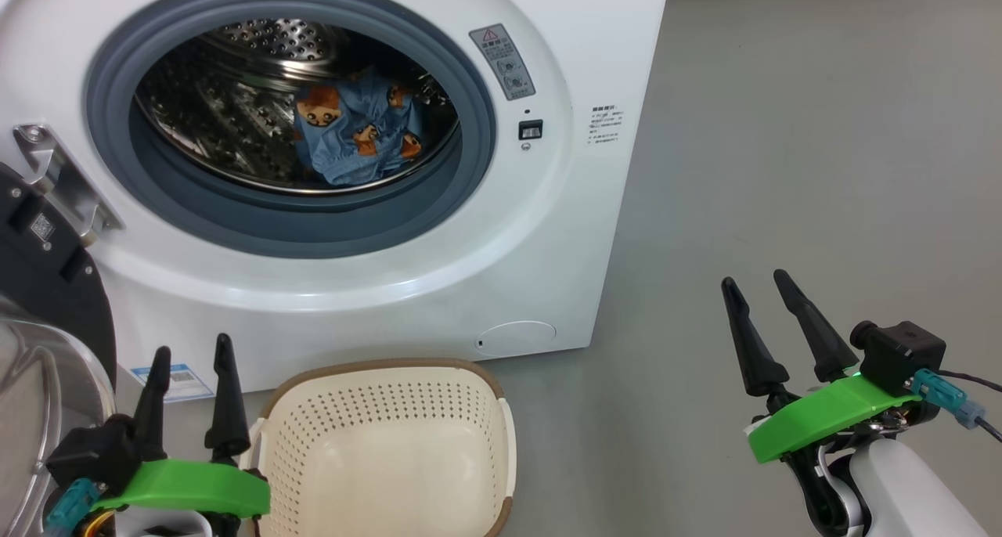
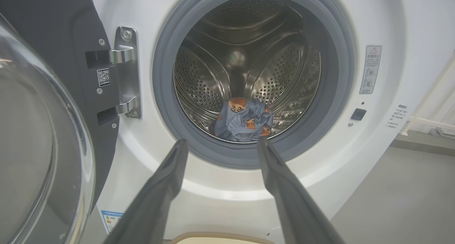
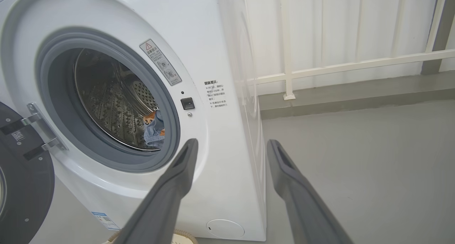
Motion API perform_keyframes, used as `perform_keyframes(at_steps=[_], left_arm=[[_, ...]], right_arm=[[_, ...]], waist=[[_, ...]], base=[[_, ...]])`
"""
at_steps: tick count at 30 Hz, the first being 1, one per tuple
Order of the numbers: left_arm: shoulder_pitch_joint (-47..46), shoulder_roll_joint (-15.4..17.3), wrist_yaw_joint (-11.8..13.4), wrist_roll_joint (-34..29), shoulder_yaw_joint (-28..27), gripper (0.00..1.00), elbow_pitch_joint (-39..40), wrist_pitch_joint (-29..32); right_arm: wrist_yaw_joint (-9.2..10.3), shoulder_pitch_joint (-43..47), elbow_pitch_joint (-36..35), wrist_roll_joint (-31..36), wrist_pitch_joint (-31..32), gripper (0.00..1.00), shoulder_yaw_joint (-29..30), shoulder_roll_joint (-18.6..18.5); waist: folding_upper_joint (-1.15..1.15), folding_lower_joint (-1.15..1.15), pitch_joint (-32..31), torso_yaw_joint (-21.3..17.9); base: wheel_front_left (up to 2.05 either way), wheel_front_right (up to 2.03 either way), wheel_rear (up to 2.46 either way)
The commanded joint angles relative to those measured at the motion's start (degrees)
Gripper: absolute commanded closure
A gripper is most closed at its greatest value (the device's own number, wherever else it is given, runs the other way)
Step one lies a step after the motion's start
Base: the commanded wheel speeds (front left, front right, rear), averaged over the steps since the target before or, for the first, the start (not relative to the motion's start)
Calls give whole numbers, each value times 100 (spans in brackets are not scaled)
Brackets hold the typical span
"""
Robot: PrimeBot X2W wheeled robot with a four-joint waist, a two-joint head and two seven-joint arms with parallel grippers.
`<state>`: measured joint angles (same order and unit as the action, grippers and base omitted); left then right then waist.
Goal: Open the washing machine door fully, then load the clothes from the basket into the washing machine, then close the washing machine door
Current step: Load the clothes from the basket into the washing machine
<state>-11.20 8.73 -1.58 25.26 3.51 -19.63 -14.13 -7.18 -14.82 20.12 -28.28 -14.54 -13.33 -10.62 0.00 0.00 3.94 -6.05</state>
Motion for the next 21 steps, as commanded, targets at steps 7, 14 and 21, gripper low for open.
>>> perform_keyframes(at_steps=[7, 14, 21], left_arm=[[-63, 105, -66, 86, -166, 0, 163, -23], [-60, 135, -93, 53, -159, 0, 173, -49], [-67, 152, -85, 52, -164, 0, 141, -60]], right_arm=[[-31, -34, -119, -34, -46, 0, -141, -30], [-31, -34, -122, -23, -46, 0, -140, -26], [-31, -49, -113, -26, -46, 0, -144, -21]], waist=[[0, 0, 0, -18], [0, 0, 0, -21], [0, 0, 19, -23]], base=[[0, 0, 0], [0, 0, 0], [0, 0, 0]])
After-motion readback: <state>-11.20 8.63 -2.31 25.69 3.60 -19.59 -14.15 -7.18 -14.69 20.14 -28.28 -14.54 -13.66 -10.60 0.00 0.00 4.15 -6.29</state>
